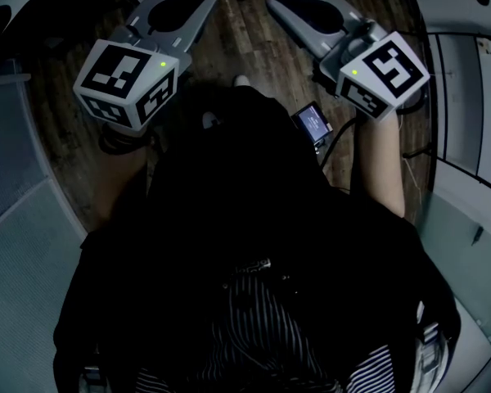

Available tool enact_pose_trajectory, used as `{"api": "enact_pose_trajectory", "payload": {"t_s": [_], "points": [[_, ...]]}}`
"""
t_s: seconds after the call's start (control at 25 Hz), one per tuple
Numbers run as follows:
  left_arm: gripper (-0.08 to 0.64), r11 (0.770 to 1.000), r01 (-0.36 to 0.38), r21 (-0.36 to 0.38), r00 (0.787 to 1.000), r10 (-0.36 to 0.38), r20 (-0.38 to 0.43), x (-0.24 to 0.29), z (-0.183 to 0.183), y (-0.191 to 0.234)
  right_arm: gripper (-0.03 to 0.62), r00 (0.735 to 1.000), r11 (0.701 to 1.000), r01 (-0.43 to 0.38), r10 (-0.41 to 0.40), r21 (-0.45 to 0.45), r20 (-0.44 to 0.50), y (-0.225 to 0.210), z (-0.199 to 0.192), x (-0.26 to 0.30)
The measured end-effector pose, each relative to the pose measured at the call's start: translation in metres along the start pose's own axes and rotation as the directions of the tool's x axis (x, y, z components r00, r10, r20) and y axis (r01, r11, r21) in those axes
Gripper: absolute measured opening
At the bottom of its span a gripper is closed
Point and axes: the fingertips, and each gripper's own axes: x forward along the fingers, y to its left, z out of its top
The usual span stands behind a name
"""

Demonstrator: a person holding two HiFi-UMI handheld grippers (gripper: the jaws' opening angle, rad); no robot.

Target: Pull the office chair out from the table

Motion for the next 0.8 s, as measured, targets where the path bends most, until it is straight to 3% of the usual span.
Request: {"api": "enact_pose_trajectory", "payload": {"t_s": [0.32, 0.6, 0.8], "points": [[0.002, 0.998, -0.054, 0.015, 0.998, 0.054, 0.016, -0.015, 0.011, 0.008, 0.002, 0.998, 0.998, -0.05, 0.05, -0.025, 0.022, 0.005, 0.013, 0.014], [0.002, 0.997, -0.065, 0.043, 0.998, 0.064, 0.028, 0.052, 0.034, 0.061, 0.002, 0.997, 0.997, -0.063, 0.065, -0.034, 0.047, -0.079, 0.025, 0.042], [0.002, 0.996, -0.073, 0.055, 0.997, 0.071, 0.036, 0.08, 0.048, 0.084, 0.002, 0.995, 0.995, -0.087, 0.089, -0.042, 0.052, -0.115, 0.033, 0.06]]}}
